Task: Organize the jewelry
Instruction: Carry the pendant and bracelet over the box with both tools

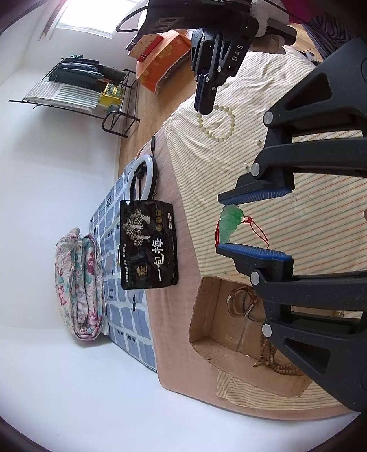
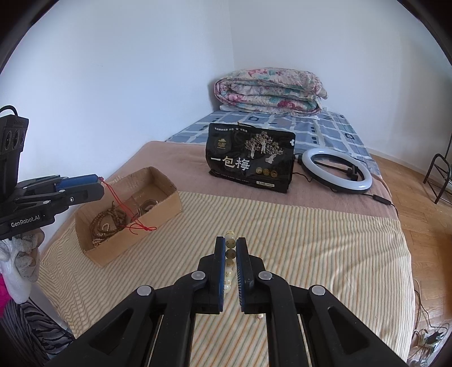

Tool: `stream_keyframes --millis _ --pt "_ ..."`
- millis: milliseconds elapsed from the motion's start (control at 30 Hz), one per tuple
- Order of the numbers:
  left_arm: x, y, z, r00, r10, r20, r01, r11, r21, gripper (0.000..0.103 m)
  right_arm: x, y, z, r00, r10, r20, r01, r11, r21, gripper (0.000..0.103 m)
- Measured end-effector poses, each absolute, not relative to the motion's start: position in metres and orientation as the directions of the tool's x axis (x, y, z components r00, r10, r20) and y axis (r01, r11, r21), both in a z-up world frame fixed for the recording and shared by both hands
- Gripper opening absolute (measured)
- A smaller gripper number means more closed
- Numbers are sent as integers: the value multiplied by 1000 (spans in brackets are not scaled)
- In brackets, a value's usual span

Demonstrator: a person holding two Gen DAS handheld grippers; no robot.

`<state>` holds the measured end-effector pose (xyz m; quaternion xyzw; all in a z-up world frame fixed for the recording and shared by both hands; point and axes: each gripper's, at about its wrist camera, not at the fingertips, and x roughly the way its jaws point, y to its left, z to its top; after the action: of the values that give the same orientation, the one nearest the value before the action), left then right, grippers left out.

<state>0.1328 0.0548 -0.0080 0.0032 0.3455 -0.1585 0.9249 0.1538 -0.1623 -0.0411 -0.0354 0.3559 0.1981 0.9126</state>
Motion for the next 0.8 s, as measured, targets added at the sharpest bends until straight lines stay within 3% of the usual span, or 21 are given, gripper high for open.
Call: stream_keyframes --millis 800 --pt "127 170 -19 754 -121 -646 61 992 -114 28 198 -30 -48 572 531 -625 -559 810 177 5"
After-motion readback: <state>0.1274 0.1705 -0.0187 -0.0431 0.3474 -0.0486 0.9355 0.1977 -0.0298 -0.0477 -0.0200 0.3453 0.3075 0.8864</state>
